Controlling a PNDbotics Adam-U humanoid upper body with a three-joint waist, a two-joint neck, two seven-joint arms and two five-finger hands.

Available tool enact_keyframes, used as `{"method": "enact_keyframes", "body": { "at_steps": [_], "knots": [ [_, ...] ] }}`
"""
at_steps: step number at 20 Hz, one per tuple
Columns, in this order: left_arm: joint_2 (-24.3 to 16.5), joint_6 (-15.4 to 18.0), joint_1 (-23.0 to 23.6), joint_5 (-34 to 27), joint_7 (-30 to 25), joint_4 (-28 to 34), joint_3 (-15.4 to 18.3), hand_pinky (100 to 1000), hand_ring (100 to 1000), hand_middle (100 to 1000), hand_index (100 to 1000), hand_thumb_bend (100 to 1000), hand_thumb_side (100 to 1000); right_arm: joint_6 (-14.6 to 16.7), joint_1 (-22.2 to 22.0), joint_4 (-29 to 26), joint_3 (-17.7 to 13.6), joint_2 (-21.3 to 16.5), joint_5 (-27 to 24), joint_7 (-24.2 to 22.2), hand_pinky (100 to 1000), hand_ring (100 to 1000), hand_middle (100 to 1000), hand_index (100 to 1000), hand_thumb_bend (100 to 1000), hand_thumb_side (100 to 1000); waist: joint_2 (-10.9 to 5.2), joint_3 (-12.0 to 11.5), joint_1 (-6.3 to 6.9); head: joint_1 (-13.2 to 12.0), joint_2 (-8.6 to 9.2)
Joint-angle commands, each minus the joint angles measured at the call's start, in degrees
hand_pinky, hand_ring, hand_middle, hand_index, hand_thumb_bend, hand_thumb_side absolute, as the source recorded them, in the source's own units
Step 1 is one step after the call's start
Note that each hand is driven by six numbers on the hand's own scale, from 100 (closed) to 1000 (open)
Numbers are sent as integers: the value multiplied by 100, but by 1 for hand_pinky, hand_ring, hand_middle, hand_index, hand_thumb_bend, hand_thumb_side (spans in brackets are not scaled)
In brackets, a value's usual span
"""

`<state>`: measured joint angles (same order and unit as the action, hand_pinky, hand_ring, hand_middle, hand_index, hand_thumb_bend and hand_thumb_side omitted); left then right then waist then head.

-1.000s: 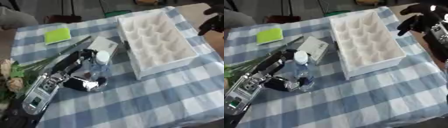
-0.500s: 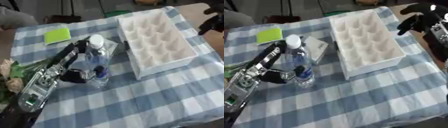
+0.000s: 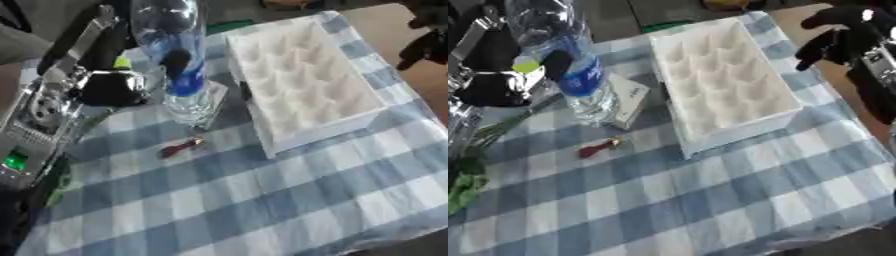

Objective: Pick up objects on the table and place them in the box.

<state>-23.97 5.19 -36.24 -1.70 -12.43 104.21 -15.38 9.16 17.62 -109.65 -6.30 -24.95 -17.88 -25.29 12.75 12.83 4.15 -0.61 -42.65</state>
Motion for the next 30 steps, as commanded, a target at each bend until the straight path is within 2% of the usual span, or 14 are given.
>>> {"method": "enact_keyframes", "body": {
  "at_steps": [1, 3, 4, 5, 6, 11, 14, 15, 16, 17, 18, 24, 30],
  "knots": [
    [-142, 10, -267, -42, 38, -298, -41, 467, 588, 569, 756, 108, 411, 7, 72, -48, -28, -92, -41, 38, 563, 624, 749, 810, 100, 675, -89, 86, -15, -81, 73],
    [-126, 98, -324, 3, 67, -464, -71, 467, 588, 569, 756, 108, 411, 15, 74, -56, -27, -96, -46, 39, 563, 624, 749, 810, 100, 675, -85, 118, -10, -94, 77],
    [-119, 144, -407, 19, 63, -581, -93, 467, 589, 572, 759, 144, 416, 28, 110, -80, -3, -100, -61, 22, 564, 625, 746, 811, 100, 667, -70, 216, 7, -118, 96],
    [-102, 210, -486, 37, 58, -708, -110, 468, 590, 569, 757, 144, 416, 34, 137, -98, 17, -103, -80, 4, 564, 625, 746, 811, 100, 719, -60, 281, 18, -134, 109],
    [-104, 281, -568, 44, 35, -856, -136, 470, 592, 575, 763, 146, 426, 43, 171, -122, 40, -107, -103, -18, 565, 625, 746, 811, 100, 660, -47, 357, 30, -162, 130],
    [-31, 722, -932, -112, -158, -1532, -219, 478, 602, 585, 774, 181, 449, 49, 284, -204, 129, -115, -209, -108, 565, 625, 745, 812, 100, 656, 12, 575, 62, -264, 206],
    [61, 950, -1159, -231, -175, -1944, -233, 483, 613, 602, 793, 262, 455, 48, 342, -247, 178, -109, -256, -163, 565, 625, 744, 812, 100, 654, 48, 650, 71, -351, 241],
    [80, 1024, -1216, -270, -162, -2052, -241, 483, 613, 602, 793, 262, 455, 46, 354, -255, 188, -107, -268, -176, 565, 625, 744, 812, 100, 654, 55, 664, 71, -368, 247],
    [100, 1096, -1272, -311, -145, -2141, -248, 486, 617, 610, 800, 323, 441, 46, 366, -263, 200, -105, -278, -191, 565, 625, 744, 812, 100, 653, 62, 681, 70, -395, 257],
    [115, 1165, -1318, -353, -123, -2221, -258, 486, 617, 610, 800, 323, 441, 45, 376, -269, 211, -102, -285, -205, 565, 625, 744, 812, 100, 653, 68, 694, 69, -416, 265],
    [136, 1235, -1365, -405, -86, -2277, -253, 489, 622, 619, 805, 366, 411, 48, 392, -277, 223, -98, -294, -218, 565, 625, 744, 813, 100, 651, 81, 713, 68, -450, 290],
    [175, 1468, -1533, -711, 173, -2420, -205, 492, 625, 630, 812, 398, 376, 74, 467, -318, 287, -87, -323, -285, 566, 625, 744, 813, 100, 651, 152, 829, 57, -582, 397],
    [169, 1518, -1612, -667, 202, -2493, -195, 494, 626, 639, 818, 390, 386, 87, 538, -333, 333, -70, -345, -330, 566, 625, 744, 813, 100, 652, 206, 941, 64, -651, 463]
  ]
}}
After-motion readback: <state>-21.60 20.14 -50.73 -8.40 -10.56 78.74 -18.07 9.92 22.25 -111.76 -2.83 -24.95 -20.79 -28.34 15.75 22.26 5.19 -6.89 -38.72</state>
